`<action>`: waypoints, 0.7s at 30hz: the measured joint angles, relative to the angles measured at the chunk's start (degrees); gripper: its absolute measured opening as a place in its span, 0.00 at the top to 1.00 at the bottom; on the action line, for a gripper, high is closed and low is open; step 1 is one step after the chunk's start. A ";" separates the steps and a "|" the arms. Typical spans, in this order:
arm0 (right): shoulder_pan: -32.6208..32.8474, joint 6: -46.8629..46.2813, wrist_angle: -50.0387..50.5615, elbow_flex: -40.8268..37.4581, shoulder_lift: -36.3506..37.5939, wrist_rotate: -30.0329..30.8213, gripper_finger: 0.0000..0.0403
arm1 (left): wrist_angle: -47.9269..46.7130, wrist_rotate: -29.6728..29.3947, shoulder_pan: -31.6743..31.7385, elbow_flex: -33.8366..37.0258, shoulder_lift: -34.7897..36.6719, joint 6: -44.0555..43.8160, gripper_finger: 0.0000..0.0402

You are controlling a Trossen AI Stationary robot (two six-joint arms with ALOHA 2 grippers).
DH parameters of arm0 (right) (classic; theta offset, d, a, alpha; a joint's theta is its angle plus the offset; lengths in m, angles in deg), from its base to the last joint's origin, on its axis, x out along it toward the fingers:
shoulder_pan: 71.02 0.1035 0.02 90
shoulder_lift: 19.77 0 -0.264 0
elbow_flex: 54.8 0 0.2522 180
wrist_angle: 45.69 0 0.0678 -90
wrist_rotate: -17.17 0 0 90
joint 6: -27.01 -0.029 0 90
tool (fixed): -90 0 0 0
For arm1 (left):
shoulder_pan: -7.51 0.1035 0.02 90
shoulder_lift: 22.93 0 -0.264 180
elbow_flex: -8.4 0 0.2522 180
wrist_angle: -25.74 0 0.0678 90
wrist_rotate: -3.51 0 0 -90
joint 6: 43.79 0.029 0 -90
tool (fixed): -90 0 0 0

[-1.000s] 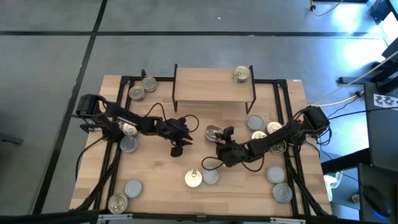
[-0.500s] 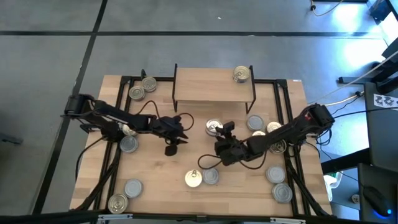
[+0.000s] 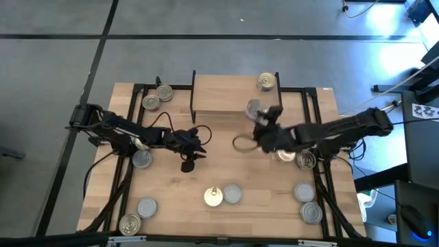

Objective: Stack canned seafood by type on shelf
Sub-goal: Stack the blue pink tuna can on top of the other blue pink tuna can on the shelf

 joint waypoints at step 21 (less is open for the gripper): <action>-32.77 22.97 -10.22 0.02 0.66 -15.35 0.51 | 1.74 -2.20 0.04 0.00 0.00 0.43 0.75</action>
